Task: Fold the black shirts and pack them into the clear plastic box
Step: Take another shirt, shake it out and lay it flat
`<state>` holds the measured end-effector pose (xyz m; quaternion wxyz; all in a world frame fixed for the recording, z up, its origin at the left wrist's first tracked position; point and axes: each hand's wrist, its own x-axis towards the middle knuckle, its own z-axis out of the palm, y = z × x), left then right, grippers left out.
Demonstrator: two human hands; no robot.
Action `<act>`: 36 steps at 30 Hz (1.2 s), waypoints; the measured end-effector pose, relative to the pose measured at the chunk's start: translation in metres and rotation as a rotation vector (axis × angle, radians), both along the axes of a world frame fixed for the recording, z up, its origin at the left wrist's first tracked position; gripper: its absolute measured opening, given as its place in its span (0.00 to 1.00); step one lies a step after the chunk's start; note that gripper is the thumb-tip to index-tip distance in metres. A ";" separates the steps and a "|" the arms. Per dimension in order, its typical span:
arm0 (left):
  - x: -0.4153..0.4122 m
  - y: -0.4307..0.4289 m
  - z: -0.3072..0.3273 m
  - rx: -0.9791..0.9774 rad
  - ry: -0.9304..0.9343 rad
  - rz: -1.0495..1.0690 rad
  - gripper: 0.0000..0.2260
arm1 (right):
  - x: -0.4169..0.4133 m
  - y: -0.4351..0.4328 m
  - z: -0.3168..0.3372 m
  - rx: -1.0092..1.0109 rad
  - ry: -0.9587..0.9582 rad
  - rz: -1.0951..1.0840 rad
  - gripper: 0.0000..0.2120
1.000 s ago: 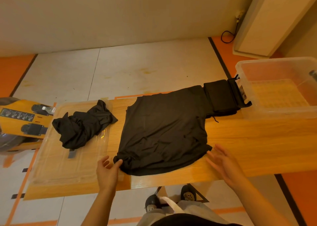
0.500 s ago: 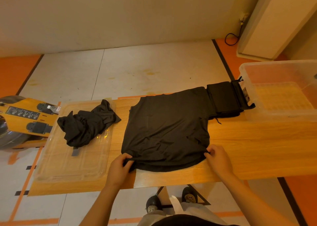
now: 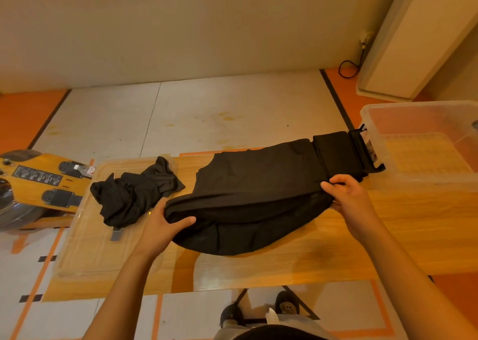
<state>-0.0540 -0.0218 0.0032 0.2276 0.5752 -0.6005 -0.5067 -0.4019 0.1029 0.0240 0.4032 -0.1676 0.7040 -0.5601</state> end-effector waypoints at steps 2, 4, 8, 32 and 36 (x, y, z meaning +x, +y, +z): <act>0.003 -0.004 0.004 -0.007 0.015 -0.016 0.12 | -0.004 0.002 0.007 -0.035 -0.001 0.062 0.11; 0.010 -0.009 0.005 0.002 0.070 -0.018 0.12 | -0.009 0.007 0.013 -0.053 0.038 0.125 0.15; 0.023 -0.013 0.008 -0.017 0.104 -0.021 0.12 | -0.014 0.016 0.021 -0.053 0.189 0.250 0.18; 0.038 0.021 -0.024 -0.204 -0.240 0.155 0.12 | -0.002 0.041 -0.014 0.280 0.613 0.209 0.13; 0.033 0.025 -0.021 -0.274 -0.249 0.194 0.11 | -0.002 0.036 -0.006 0.201 0.537 0.039 0.14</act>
